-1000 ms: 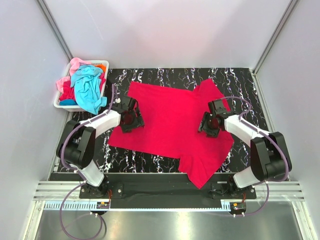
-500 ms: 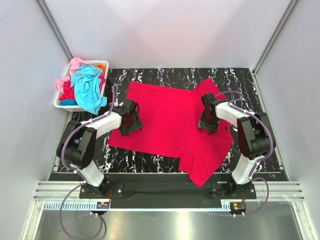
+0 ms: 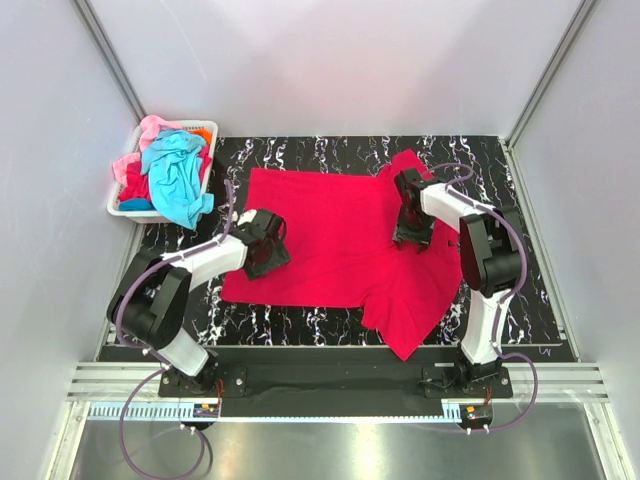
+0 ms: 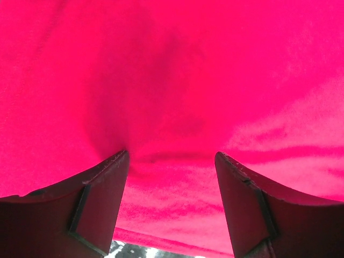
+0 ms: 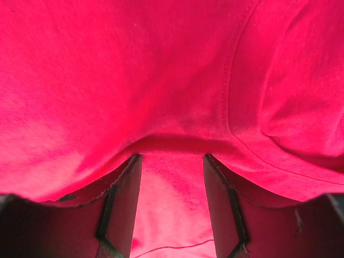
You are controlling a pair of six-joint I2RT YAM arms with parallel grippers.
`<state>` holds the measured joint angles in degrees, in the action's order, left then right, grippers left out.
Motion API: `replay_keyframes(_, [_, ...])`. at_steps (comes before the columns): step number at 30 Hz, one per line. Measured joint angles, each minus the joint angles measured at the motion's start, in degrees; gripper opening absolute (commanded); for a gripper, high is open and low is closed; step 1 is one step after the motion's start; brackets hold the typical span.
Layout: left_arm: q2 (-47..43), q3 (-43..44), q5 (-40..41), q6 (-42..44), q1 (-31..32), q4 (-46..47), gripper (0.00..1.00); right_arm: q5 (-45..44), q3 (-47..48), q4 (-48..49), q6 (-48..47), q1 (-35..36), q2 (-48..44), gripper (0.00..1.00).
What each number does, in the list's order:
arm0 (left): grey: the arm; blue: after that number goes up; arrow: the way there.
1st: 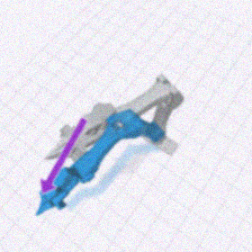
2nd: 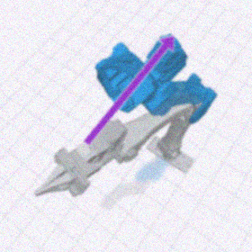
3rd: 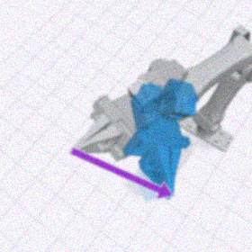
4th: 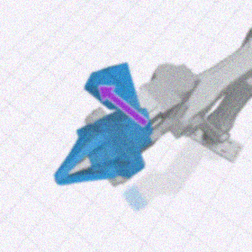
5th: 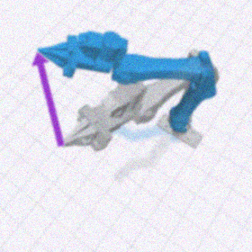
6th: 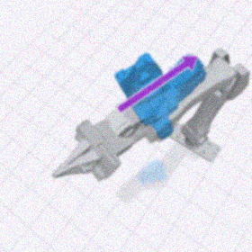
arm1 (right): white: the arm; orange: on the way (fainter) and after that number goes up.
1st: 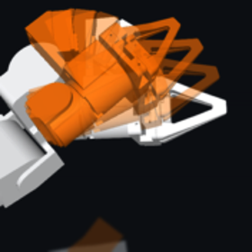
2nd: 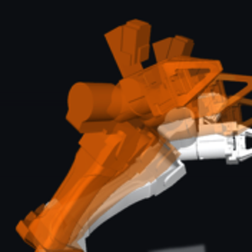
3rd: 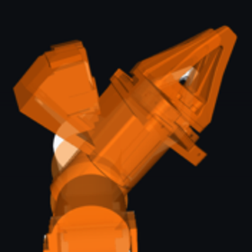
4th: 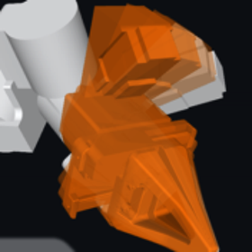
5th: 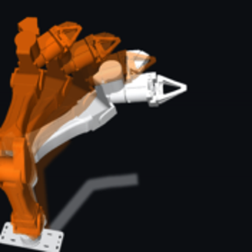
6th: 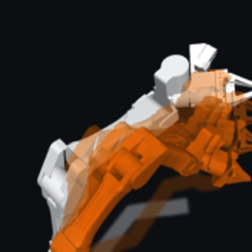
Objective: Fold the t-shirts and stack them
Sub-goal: Flatten the tshirt out
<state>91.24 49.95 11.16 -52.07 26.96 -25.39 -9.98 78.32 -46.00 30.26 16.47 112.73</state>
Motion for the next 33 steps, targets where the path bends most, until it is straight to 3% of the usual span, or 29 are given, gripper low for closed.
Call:
replay_keyframes(8, [2.75,2.56,0.76,-5.35,8.9,-0.74,0.71,-0.17,10.05,-1.97,-4.11,-2.45,6.49,0.57])
replay_keyframes(13, [5.66,5.38,1.11,-7.41,12.98,-1.57,0.7,-0.02,10.93,-2.29,-5.18,-3.48,7.15,0.57])
replay_keyframes(24, [4.31,5.27,3.78,-14.03,14.21,-4.17,0.7,-2.21,-0.26,-1.29,-5.01,-3.52,-0.33,0.57])
replay_keyframes(33, [-1.57,-0.55,7.39,-17.73,14.6,-10.47,0.7,-4.46,-4.92,-1.55,-4.37,-4.02,-4.44,0.55])
